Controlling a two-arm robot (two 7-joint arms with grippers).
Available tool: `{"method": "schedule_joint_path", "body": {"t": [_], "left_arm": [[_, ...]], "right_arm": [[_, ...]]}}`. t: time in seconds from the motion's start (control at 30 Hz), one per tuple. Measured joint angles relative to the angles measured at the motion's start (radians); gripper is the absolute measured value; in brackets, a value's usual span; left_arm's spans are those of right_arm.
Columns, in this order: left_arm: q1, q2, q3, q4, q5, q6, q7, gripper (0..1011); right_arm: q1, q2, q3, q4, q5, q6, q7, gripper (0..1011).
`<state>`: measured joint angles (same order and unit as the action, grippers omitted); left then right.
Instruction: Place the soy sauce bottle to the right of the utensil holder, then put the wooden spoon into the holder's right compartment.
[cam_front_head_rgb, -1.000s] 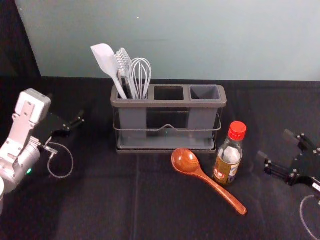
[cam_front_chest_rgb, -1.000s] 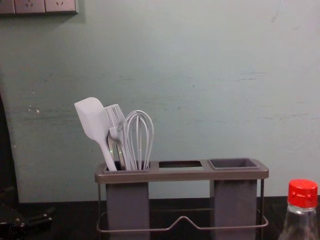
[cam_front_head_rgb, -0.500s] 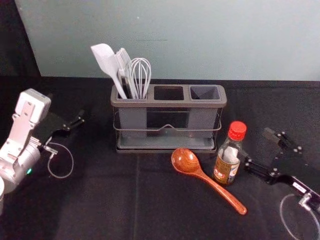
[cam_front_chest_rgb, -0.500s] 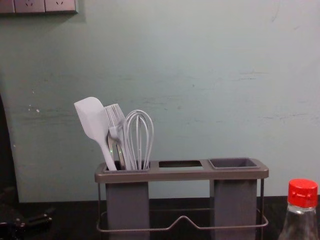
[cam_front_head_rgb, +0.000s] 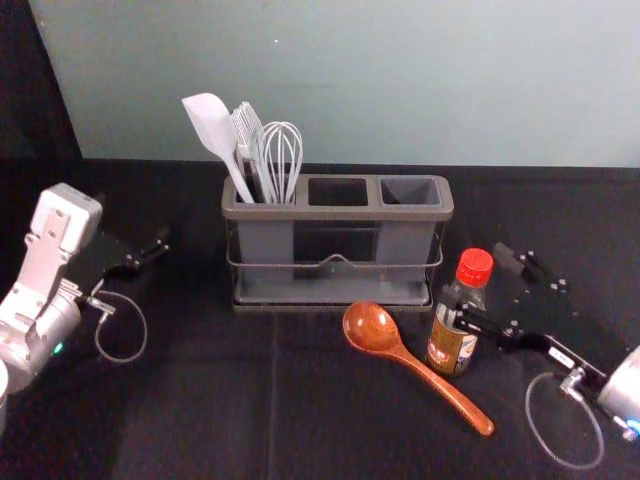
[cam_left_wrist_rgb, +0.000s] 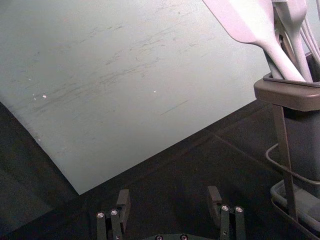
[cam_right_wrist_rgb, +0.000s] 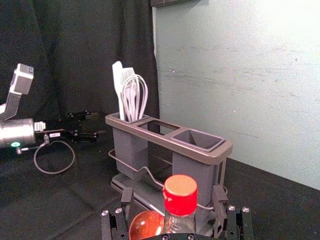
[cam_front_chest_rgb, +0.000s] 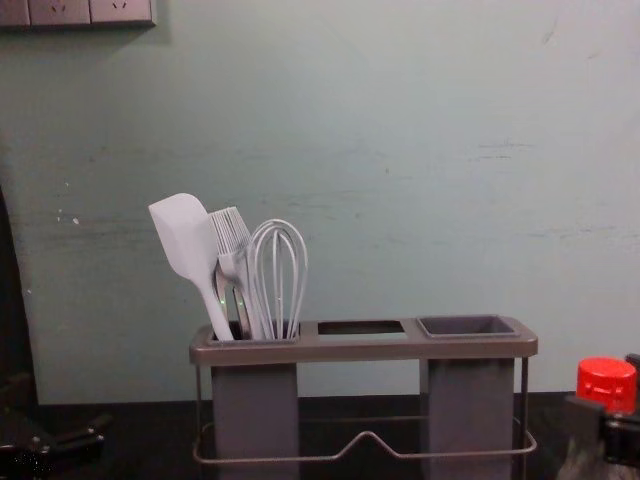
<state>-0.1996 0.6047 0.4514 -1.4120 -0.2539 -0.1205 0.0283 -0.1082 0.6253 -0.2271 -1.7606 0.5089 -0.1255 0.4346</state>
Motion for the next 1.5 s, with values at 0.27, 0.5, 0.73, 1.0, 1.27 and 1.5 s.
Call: {"method": "schedule_joint_path", "body": {"t": [0.27,0.5,0.73,1.0,1.27,1.5], "left_arm": [[0.0,0.0,0.0,0.0,0.0,0.0,0.0,1005],[0.0,0.0,0.0,0.0,0.0,0.0,0.0,1005],[0.0,0.0,0.0,0.0,0.0,0.0,0.0,1005],[0.0,0.0,0.0,0.0,0.0,0.0,0.0,1005],[0.0,0.0,0.0,0.0,0.0,0.0,0.0,1005],[0.0,0.0,0.0,0.0,0.0,0.0,0.0,1005]], "right_arm": [[0.033,-0.037,-0.01,0.022,-0.026,0.03,0.0,1003],[0.035,-0.057,-0.005,0.025,-0.05,0.048,-0.012,907],[0.025,-0.069,0.008,0.02,-0.059,0.056,-0.015,692],[0.016,-0.073,0.021,0.009,-0.052,0.058,-0.008,448],[-0.01,-0.064,0.038,-0.03,-0.043,0.055,-0.001,392],[-0.027,-0.041,0.066,-0.073,-0.032,0.071,-0.001,392]]}}
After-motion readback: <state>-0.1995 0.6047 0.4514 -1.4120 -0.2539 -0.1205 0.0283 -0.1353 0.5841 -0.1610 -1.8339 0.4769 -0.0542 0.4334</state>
